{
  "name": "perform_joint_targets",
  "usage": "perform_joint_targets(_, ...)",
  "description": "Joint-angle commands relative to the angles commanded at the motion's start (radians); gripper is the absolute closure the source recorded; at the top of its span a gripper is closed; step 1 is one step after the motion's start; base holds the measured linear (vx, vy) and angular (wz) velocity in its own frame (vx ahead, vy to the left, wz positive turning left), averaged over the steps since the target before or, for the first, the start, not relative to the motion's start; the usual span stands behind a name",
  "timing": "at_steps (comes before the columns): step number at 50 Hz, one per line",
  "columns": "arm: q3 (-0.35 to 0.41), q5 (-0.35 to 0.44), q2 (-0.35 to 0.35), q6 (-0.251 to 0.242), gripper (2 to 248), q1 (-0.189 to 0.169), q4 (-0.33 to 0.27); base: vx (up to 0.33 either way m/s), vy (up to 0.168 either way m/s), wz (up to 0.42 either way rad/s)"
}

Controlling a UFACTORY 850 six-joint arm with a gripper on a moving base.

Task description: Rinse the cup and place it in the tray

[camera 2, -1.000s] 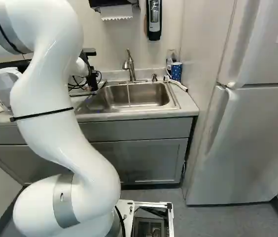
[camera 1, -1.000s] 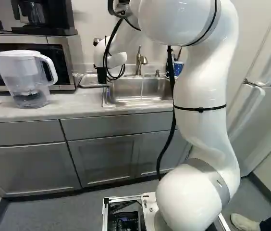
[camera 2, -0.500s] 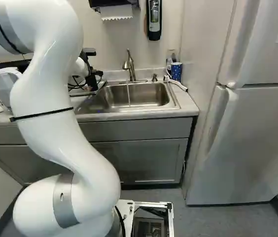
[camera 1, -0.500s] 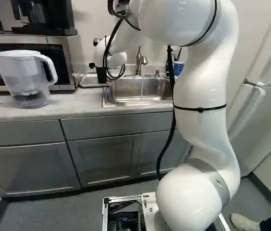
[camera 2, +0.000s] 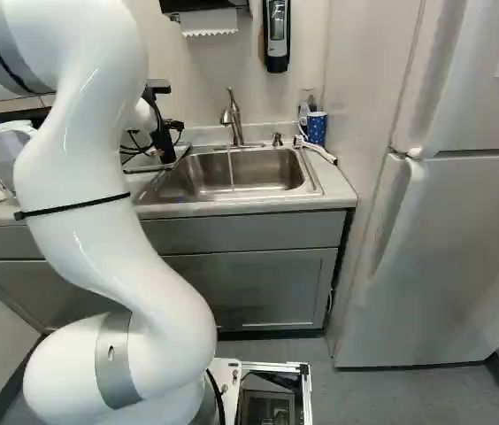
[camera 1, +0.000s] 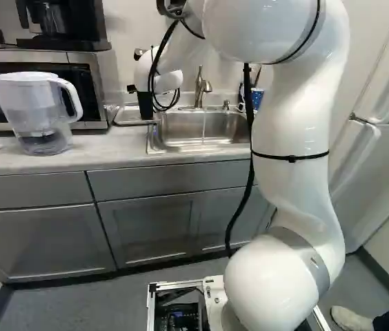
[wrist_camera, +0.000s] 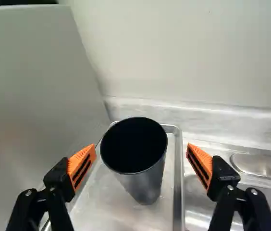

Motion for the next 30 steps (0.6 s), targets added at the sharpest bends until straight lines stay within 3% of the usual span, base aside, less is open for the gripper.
perform_joint_targets(30, -0.021, -0.042, 0.037, 0.000, 3, 0.000, -0.023, 0.000, 0.000, 0.000)
